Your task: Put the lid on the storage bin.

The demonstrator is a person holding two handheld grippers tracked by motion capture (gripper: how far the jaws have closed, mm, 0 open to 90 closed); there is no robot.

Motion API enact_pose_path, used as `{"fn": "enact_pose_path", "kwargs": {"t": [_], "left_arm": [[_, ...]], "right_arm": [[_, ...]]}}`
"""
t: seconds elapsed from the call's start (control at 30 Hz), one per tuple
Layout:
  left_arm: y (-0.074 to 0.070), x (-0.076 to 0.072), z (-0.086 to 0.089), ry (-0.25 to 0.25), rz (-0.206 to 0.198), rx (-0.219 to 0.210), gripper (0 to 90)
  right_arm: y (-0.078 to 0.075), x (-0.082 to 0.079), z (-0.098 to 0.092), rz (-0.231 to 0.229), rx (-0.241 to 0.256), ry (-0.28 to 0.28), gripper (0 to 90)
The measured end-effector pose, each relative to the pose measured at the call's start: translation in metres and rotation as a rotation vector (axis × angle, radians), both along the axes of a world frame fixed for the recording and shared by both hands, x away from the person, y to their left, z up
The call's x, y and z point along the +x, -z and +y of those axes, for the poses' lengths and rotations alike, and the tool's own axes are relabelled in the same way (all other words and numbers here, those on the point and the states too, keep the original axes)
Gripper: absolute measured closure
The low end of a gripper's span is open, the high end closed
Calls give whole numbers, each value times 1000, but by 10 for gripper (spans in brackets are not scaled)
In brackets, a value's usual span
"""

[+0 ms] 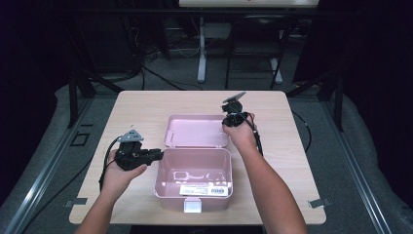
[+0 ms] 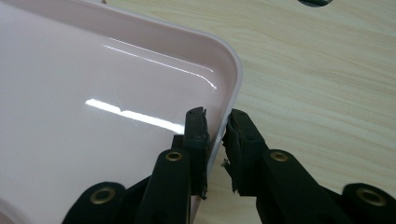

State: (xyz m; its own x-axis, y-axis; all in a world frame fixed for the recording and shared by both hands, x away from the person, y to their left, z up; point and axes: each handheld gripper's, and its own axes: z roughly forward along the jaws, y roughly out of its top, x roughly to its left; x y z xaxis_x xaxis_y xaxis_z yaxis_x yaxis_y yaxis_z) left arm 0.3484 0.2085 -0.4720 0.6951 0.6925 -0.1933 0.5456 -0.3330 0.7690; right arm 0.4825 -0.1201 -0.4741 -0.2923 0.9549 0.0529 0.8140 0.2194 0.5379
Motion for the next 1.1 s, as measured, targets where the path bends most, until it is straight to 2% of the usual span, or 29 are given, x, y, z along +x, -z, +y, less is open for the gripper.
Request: {"fn": "enact_pose_path", "kwargs": {"t": [0.57,0.73,1.1], "left_arm": [[0,0,0,-2,-2,1,760],[0,0,0,-2,-2,3,761],[0,0,-1,-2,-2,-1,762]], "right_arm": [[-4,-3,4,-16,-27,26,801],[-7,-6,10,-56,-84,12,800],[-14,-7,8,-54,-78,20,810]]}}
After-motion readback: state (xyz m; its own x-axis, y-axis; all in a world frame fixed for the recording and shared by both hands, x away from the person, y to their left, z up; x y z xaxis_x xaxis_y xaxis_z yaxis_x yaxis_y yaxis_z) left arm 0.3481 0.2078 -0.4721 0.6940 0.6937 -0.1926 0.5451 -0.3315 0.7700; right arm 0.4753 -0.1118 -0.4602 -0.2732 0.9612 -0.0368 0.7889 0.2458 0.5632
